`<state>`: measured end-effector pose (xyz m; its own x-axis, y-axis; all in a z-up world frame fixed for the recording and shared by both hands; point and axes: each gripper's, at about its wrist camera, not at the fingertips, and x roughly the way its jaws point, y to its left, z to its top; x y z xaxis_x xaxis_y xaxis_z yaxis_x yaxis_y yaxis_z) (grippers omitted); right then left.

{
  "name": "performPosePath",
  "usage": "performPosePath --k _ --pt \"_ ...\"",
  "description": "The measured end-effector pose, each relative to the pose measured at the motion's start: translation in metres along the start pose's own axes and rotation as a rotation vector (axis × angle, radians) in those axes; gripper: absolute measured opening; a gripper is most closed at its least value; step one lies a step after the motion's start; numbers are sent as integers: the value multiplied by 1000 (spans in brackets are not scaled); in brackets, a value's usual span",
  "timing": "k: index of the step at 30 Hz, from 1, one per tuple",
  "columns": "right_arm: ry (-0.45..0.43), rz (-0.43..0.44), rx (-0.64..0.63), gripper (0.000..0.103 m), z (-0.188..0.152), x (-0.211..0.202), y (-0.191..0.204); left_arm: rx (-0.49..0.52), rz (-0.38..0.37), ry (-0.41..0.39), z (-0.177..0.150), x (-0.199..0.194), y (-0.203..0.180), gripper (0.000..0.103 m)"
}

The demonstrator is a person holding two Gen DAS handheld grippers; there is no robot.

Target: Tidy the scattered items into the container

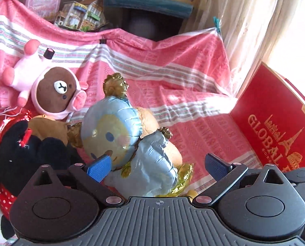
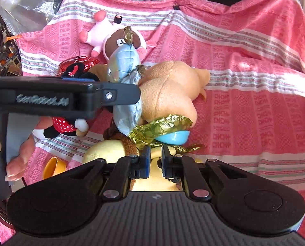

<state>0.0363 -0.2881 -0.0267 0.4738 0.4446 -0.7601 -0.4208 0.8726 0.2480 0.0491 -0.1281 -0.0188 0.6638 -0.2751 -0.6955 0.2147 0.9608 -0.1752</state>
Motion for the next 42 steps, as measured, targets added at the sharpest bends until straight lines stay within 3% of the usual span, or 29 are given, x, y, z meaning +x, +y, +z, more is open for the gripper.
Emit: performPosePath --k 3,5,6,8,14,22,29,31,35,42 --pt "0 -15 29 17 -8 -5 -12 24 84 57 3 27 -5 102" --pt "-3 -13 46 30 -10 -7 -18 -5 156 103 3 40 3 99" --pt "-10 -8 53 37 -10 -8 -20 -42 148 116 3 42 10 96" --pt "-32 6 47 62 -9 -10 -21 -126 83 138 4 41 27 95" --pt "-25 83 -36 77 9 16 -4 -178 100 125 14 29 49 95" --pt "-7 122 -29 77 17 69 22 -201 210 150 26 46 64 99" --pt "-5 111 -6 73 19 86 28 -188 227 203 26 66 70 98" --pt "19 91 39 71 21 89 24 -184 215 205 26 68 71 93" --pt "28 78 84 56 25 93 22 -159 186 197 28 68 69 79" --pt "38 68 54 49 27 90 31 -140 149 199 27 63 73 68"
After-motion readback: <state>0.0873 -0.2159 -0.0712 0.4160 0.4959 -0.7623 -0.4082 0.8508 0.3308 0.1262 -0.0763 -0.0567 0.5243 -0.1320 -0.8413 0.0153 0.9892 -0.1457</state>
